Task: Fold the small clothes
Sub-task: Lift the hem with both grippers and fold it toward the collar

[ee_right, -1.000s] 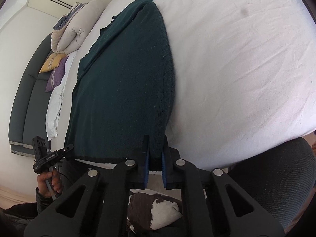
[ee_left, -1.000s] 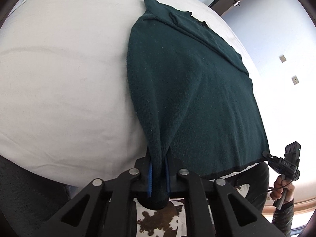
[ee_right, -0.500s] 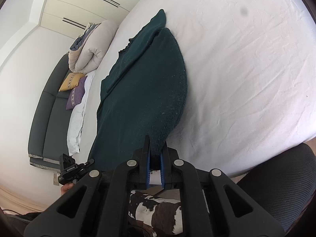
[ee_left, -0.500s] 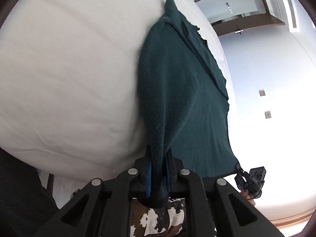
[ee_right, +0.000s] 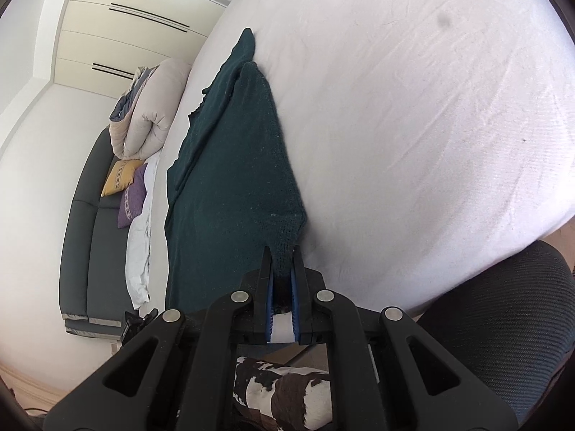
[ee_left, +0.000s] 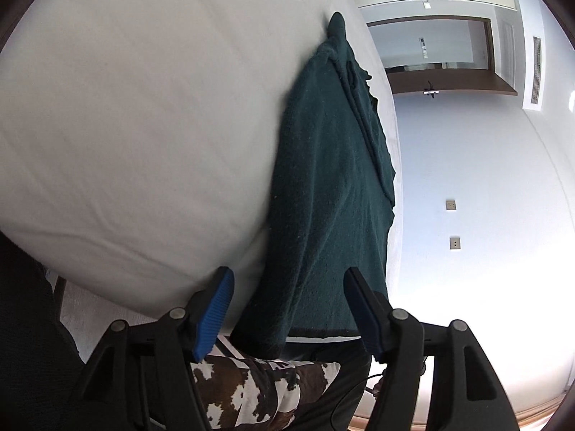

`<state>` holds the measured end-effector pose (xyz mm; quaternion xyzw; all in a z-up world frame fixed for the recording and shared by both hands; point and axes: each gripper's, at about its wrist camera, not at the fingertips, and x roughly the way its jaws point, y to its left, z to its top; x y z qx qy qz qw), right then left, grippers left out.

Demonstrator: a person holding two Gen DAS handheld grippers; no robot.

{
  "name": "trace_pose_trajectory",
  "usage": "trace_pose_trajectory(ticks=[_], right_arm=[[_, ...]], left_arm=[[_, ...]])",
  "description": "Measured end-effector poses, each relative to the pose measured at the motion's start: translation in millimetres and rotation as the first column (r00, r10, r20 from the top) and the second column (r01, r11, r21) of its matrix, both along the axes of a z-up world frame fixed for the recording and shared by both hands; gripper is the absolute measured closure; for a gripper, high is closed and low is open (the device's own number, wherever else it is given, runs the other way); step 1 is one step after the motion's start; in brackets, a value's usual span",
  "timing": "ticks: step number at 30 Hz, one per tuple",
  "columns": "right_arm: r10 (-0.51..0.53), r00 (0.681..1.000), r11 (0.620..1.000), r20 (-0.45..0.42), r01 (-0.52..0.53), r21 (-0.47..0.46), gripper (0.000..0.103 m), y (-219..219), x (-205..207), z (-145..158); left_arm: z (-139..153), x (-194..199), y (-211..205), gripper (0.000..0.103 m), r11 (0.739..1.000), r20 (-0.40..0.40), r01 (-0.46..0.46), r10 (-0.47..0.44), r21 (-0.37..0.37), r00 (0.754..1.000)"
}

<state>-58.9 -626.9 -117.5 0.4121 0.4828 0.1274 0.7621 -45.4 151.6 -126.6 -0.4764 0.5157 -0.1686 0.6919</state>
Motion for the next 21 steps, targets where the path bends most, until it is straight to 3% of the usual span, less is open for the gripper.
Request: trace_pose_trajectory(ticks=[2, 5, 6, 7, 21], right_arm=[[-0.001, 1.000, 1.000, -0.005, 0.001, -0.009, 0.097, 1, -1, -2], [0.008, 1.000, 1.000, -0.011, -0.008, -0.029, 0.097, 6, -2, -3], [0.008, 1.000, 0.999, -0.014, -0.009, -0.033, 0.097, 7, -2, -4], [0.007, 1.000, 0.999, -0.015, -0.007, -0.034, 0.097, 7, -3, -5], [0.010, 1.000, 0.997, 0.011, -0.010, -0.076, 0.097, 18, -6, 10]], left_arm=[[1, -3, -2, 0.042, 0.999, -0.015, 0.017, -0.016, 0.036, 1.000], [-4, -5, 0, 0.067, 0.996, -0.048, 0.019, -0.015, 0.083, 0.999], [-6, -5, 0, 0.083, 0.995, -0.057, 0.025, -0.020, 0.093, 0.998], [-8, -5, -1, 0.093, 0.994, -0.068, 0.032, -0.026, 0.100, 0.997], [18, -8, 14, 0.099, 0.997, 0.023, -0.030, 0.029, 0.066, 0.999]])
